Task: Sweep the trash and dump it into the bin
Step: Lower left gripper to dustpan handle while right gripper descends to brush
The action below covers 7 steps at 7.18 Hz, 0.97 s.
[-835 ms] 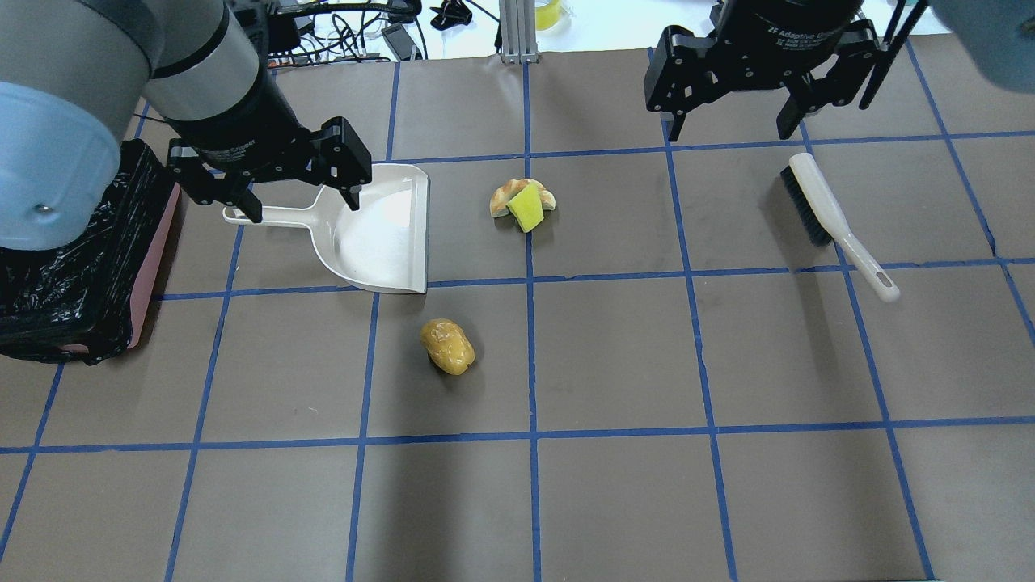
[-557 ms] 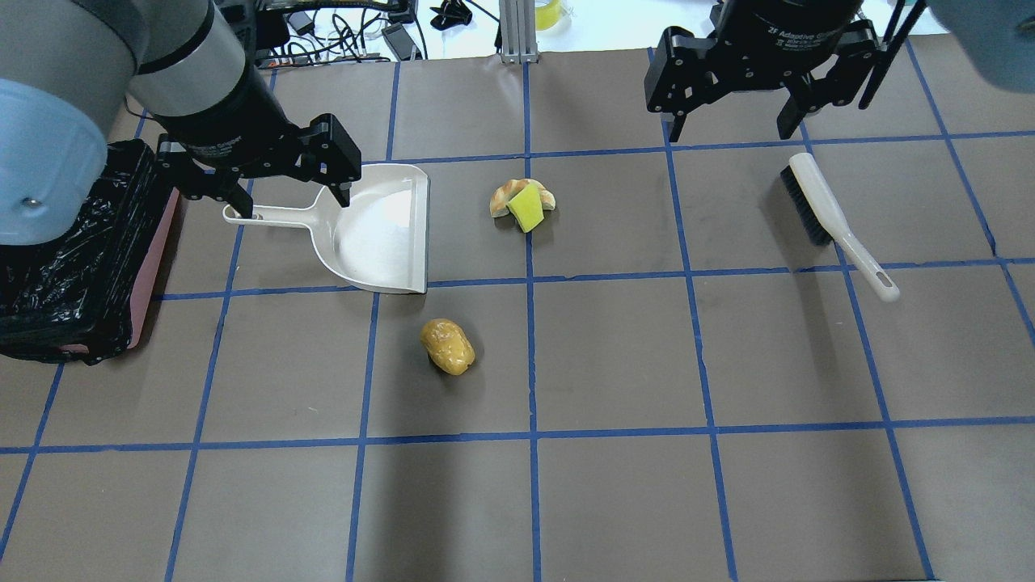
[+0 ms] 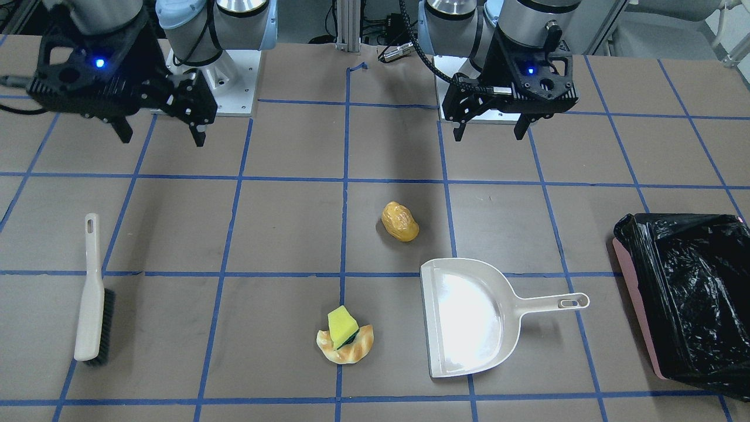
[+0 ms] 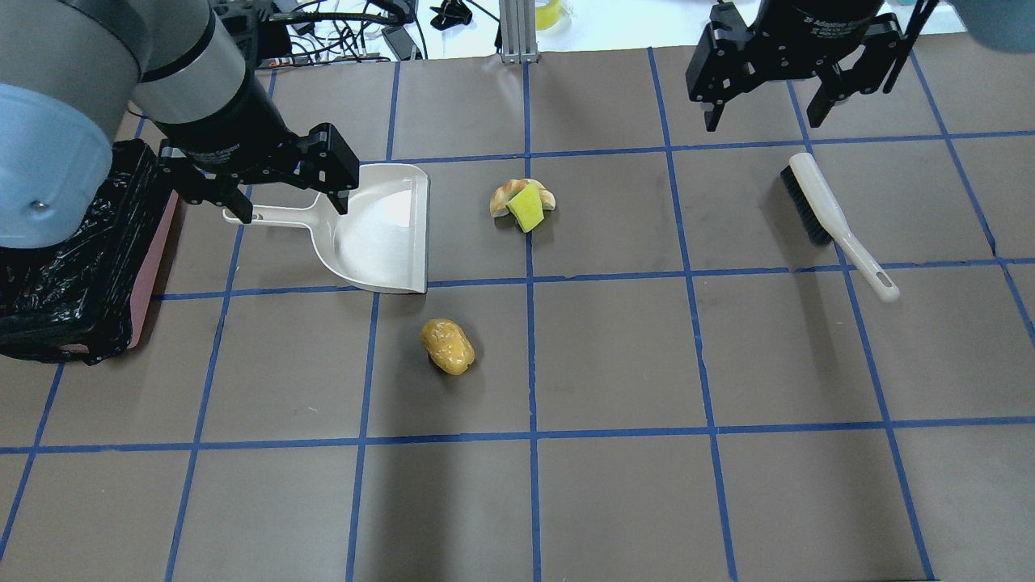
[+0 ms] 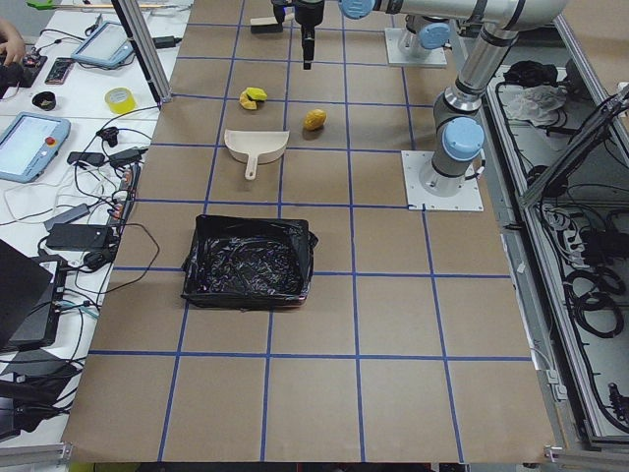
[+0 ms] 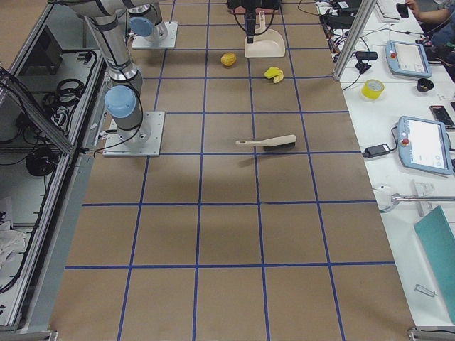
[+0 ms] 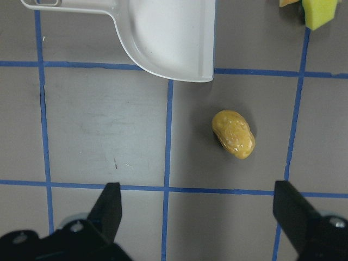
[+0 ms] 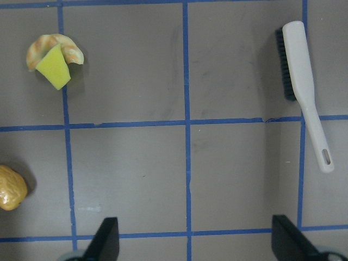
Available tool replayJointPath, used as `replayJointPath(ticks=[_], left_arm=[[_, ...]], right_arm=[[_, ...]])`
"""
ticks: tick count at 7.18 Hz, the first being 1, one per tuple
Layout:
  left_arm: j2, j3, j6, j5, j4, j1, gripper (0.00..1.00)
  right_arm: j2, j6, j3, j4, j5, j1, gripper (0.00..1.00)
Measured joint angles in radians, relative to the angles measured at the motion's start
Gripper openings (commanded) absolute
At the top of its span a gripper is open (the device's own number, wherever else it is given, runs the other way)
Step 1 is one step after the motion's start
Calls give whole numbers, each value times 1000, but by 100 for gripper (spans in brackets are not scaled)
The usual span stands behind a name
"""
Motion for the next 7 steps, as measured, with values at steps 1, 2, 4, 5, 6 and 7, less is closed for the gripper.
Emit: replayJointPath(ticks=[1,2,4,5,6,7], left_arm=[[-7,-2,45,1,17,4,100],[-17,-4,122,1,41,15,100],[-43,-5,297,-9,60,80,100],[-54,-6,411,-11,65,111,99],[-66,-6,529,-12,68,135,98],[-80,-6,648,-13,73,162,97]], right_arm=[[41,-123,11,-5,-3,-69,100],[75,-226,38,-36,-5,-135,100],[136,-451,151,-225,-34,-252,100],[160,-558,221,-336,-51,-301,100],[173,-630,287,-418,-62,-333,99],[179,-664,350,-478,-76,-348,98]])
